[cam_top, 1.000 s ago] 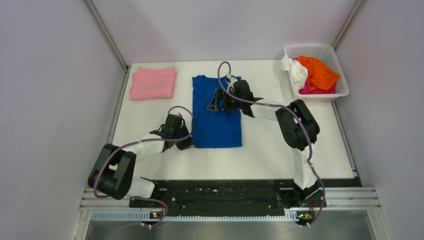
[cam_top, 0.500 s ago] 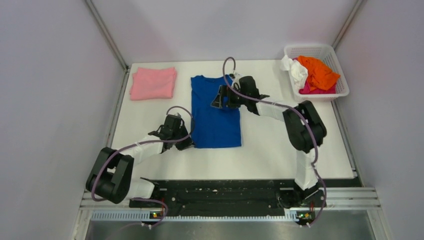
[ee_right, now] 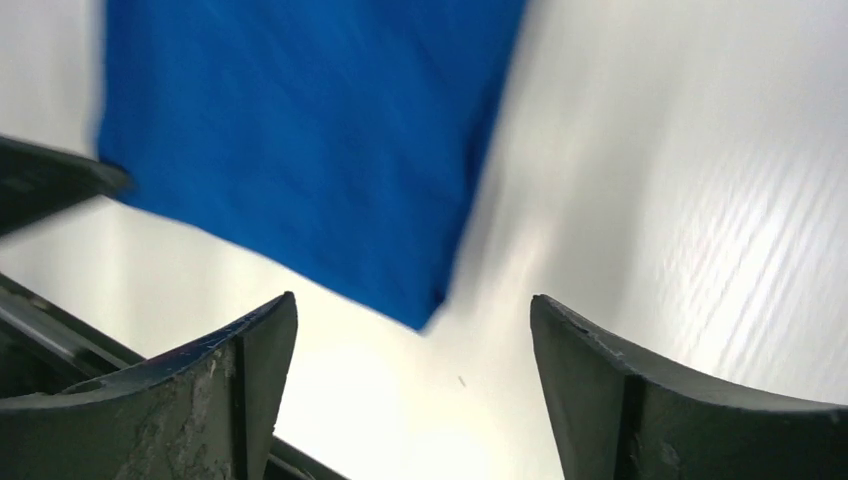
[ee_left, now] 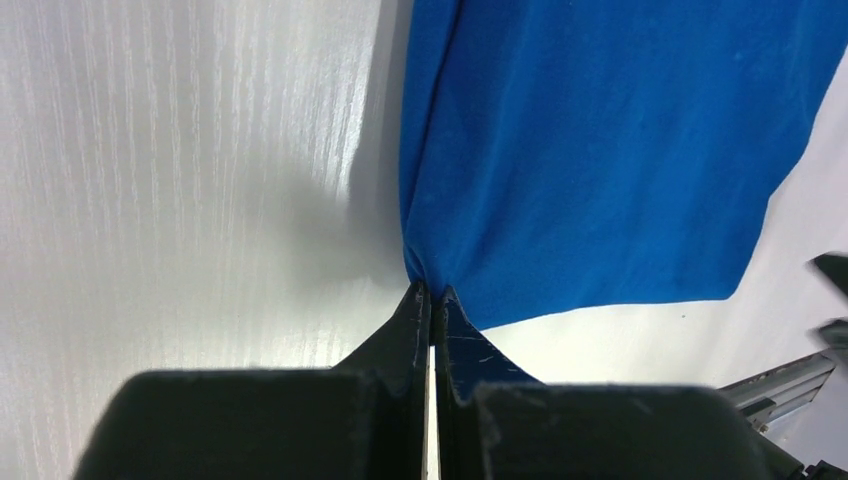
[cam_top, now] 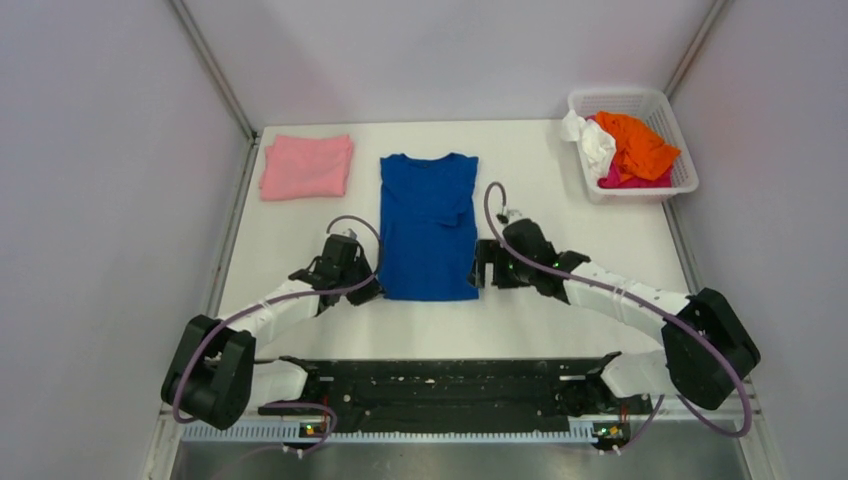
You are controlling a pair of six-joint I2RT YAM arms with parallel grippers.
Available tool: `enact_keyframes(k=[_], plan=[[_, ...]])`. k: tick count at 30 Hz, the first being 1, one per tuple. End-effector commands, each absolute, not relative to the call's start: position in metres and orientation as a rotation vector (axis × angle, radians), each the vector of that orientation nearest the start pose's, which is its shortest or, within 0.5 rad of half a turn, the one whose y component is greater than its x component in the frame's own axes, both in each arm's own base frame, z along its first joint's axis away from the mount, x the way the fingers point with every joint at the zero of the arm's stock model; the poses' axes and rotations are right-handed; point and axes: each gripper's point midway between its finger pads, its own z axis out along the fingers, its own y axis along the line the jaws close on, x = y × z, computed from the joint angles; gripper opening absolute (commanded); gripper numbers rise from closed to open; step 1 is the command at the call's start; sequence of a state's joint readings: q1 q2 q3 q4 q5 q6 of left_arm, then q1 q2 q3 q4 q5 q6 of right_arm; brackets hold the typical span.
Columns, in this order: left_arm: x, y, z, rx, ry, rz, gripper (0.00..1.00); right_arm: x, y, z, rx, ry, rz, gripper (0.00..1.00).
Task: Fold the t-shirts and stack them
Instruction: Grab one side of the 2/3 rectangular tshirt with both arms
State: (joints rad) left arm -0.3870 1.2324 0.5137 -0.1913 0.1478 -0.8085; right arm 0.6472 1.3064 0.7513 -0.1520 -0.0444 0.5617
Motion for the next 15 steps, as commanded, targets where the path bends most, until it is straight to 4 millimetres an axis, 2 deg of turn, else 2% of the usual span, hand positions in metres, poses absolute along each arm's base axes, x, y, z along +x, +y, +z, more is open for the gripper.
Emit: enact_keyframes(k=[1,4,11,15], plan=[[0.236,-0.155,0.033,-0.466,2.561,-0.644,0.00,0.228,0.228,0.067,-0.119,2.515,0.565,0.81],[0.235,-0.154,0.030,-0.474,2.561,-0.636,0.00,0.221,0.240,0.053,-0.145,2.529,0.624,0.70],[0.232,-0.154,0.024,-0.486,2.579,-0.634,0.00,0.226,0.268,0.037,-0.169,2.534,0.720,0.53],[0.232,-0.155,0.024,-0.486,2.583,-0.634,0.00,0.215,0.276,0.029,-0.210,2.579,0.722,0.36]])
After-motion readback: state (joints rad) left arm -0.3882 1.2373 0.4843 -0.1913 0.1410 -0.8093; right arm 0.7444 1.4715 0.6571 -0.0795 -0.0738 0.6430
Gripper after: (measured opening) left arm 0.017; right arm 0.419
